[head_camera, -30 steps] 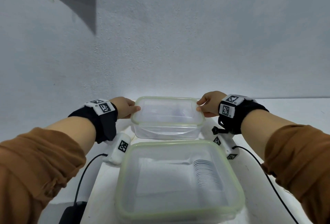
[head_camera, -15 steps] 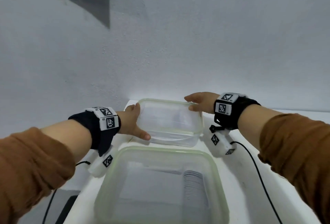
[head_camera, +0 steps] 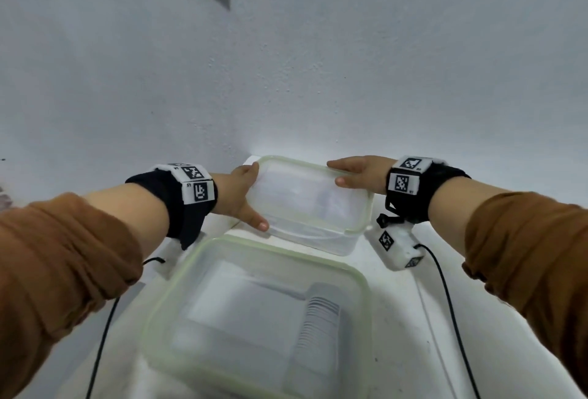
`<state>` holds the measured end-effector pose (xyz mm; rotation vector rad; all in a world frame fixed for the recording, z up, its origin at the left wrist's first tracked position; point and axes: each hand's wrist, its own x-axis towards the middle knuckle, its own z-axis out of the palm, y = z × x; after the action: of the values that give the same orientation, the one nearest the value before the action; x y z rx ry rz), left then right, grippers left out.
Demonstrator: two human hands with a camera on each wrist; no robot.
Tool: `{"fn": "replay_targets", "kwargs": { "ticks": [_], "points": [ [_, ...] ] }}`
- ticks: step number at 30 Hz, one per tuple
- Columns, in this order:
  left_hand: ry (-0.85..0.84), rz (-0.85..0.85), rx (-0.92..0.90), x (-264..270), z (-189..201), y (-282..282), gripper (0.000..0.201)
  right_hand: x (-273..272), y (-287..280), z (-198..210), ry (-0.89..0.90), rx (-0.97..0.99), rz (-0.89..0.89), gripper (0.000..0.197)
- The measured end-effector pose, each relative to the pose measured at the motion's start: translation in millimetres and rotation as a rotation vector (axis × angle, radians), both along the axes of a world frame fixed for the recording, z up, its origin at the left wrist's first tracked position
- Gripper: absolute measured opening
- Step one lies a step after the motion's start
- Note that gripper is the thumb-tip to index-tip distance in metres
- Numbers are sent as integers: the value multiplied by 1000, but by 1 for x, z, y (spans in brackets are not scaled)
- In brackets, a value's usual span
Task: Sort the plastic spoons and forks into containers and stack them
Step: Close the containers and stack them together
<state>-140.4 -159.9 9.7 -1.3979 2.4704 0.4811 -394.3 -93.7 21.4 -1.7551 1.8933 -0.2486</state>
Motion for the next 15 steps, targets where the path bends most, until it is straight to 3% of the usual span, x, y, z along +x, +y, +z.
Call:
{"fn": "replay_targets", "kwargs": {
  "ticks": [15],
  "points": [
    [59,88,-58,-2,0,6,125,-5,-10,-2,-45,44,-4,55]
  ]
}}
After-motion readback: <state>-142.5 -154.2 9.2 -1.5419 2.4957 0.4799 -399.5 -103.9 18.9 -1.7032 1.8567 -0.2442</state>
